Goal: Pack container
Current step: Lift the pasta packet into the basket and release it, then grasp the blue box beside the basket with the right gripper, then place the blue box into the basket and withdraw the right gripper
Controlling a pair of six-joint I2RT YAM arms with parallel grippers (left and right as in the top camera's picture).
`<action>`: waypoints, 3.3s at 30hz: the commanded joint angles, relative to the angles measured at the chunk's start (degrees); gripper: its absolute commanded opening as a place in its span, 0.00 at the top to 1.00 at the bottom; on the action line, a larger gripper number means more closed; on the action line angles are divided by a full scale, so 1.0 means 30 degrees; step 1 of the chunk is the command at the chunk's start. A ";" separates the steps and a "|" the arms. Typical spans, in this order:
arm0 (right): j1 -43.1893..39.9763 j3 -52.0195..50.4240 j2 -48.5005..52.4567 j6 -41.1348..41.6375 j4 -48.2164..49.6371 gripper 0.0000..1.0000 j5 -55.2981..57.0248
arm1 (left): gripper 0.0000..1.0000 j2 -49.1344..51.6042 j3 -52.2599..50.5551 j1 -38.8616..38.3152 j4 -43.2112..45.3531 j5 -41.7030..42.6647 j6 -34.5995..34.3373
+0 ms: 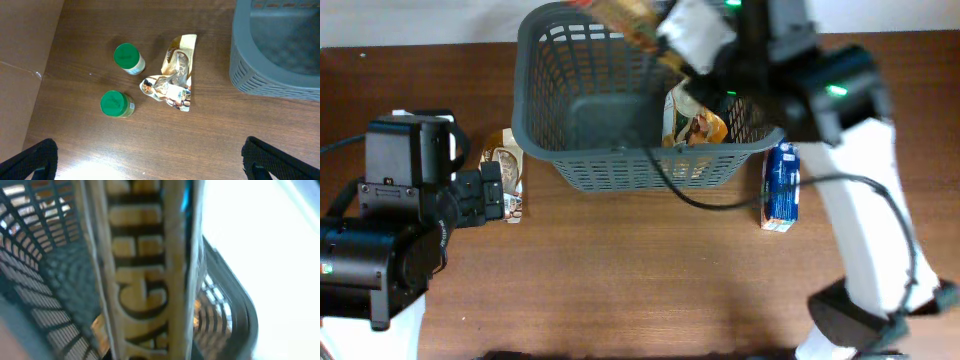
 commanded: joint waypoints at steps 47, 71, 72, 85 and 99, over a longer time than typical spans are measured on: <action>-1.1089 0.4335 0.0576 1.5373 -0.4124 0.33 0.1530 | 0.01 0.0007 -0.0051 0.0109 0.0036 -0.0197 0.0022; -1.4396 -1.3937 0.1982 1.3617 -0.2484 0.23 -0.7453 | 0.01 0.0007 -0.0051 0.0109 0.0036 -0.0197 0.0022; -1.4396 -1.4477 0.1982 1.2896 -0.2302 0.23 -0.8102 | 0.01 0.0007 -0.0051 0.0109 0.0044 -0.0197 0.0029; -1.4032 -1.9824 0.1982 1.2437 0.1195 0.32 -0.8604 | 0.01 0.0007 -0.0051 0.0109 0.0036 -0.0197 0.0022; -1.3937 -2.1697 0.1741 1.5161 0.3949 0.96 -0.6411 | 0.01 0.0007 -0.0051 0.0109 0.0036 -0.0197 0.0029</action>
